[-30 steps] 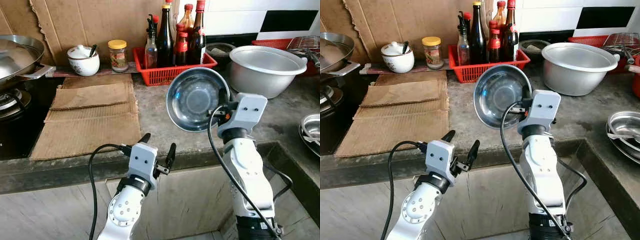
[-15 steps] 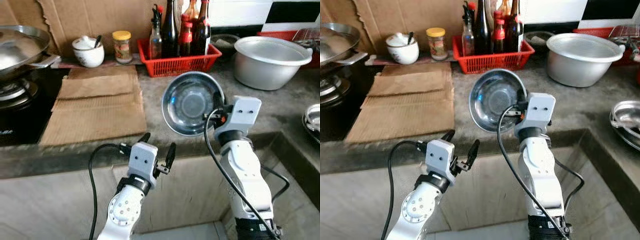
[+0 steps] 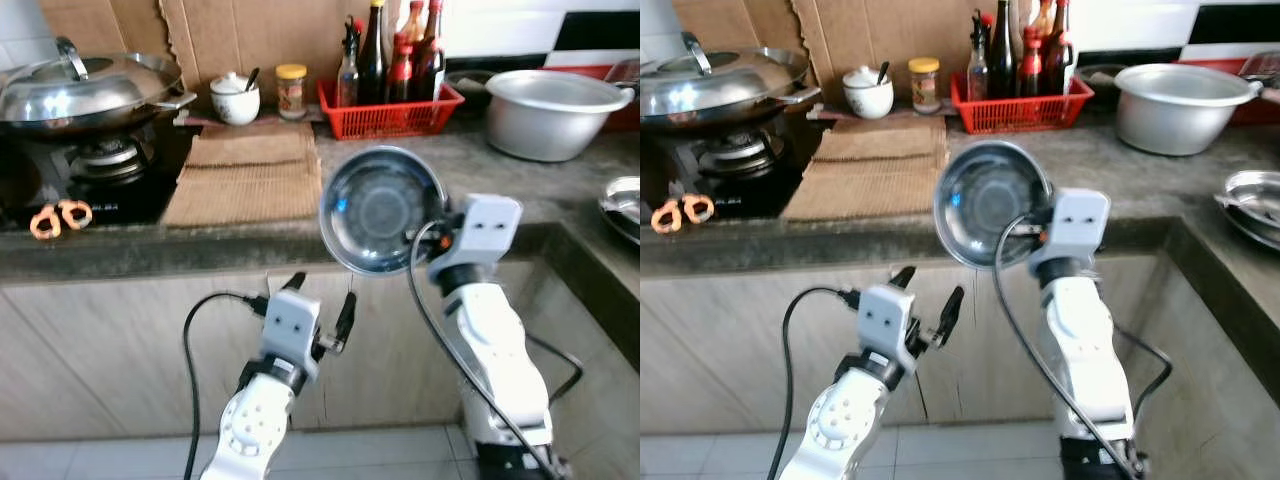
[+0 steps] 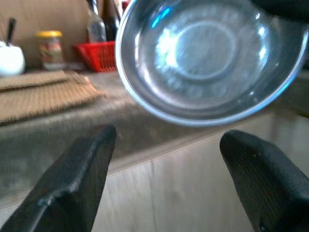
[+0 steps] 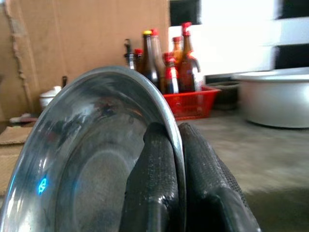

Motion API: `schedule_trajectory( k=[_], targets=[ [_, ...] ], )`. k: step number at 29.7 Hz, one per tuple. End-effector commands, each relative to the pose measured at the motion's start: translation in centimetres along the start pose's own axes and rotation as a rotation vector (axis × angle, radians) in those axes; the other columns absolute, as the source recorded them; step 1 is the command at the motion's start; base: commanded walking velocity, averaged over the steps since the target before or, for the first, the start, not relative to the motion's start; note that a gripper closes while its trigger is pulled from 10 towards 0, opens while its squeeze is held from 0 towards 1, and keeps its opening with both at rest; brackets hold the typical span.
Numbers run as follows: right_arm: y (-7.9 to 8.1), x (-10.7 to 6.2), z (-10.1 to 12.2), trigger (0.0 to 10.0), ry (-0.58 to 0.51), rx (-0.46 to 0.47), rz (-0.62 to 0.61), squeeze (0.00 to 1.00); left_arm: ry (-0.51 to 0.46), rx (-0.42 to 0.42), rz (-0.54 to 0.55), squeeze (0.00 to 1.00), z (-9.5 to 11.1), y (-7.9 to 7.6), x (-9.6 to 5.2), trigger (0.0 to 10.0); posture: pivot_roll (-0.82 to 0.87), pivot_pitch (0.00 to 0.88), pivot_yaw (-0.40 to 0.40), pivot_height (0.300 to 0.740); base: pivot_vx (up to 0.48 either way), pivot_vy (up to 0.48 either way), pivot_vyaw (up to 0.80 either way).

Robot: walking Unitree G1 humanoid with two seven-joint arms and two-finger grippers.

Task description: Kitchen organization

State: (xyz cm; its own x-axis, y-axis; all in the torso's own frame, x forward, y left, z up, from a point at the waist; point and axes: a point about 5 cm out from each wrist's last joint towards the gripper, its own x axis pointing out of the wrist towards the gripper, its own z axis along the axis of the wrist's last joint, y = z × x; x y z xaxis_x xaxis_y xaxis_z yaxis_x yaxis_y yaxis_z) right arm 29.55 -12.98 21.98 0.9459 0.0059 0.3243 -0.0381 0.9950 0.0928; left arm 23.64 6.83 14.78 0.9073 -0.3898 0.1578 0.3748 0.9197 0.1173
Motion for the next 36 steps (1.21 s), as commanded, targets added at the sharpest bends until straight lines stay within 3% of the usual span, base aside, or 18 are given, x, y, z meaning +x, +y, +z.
schedule_trajectory(
  k=[1,22,36],
  targets=[
    [0.2,0.0,0.6,10.0,-0.025,0.011,0.008,0.0,-0.006,0.003,0.003,0.0,0.2,0.0,0.1,10.0,0.04,0.026,-0.02,0.74,-0.341,0.0,0.0],
    [-0.6,-2.3,-0.9,10.0,0.039,-0.037,0.022,0.0,-0.003,-0.003,0.002,0.0,0.0,0.0,0.2,10.0,0.04,0.015,-0.018,0.74,-0.328,0.0,0.0],
    [-0.3,-3.4,-1.4,10.0,0.064,-0.044,0.029,0.0,0.008,-0.002,0.009,0.0,0.0,0.0,0.2,10.0,0.04,0.033,-0.016,0.74,-0.235,0.0,0.0]
  ],
)
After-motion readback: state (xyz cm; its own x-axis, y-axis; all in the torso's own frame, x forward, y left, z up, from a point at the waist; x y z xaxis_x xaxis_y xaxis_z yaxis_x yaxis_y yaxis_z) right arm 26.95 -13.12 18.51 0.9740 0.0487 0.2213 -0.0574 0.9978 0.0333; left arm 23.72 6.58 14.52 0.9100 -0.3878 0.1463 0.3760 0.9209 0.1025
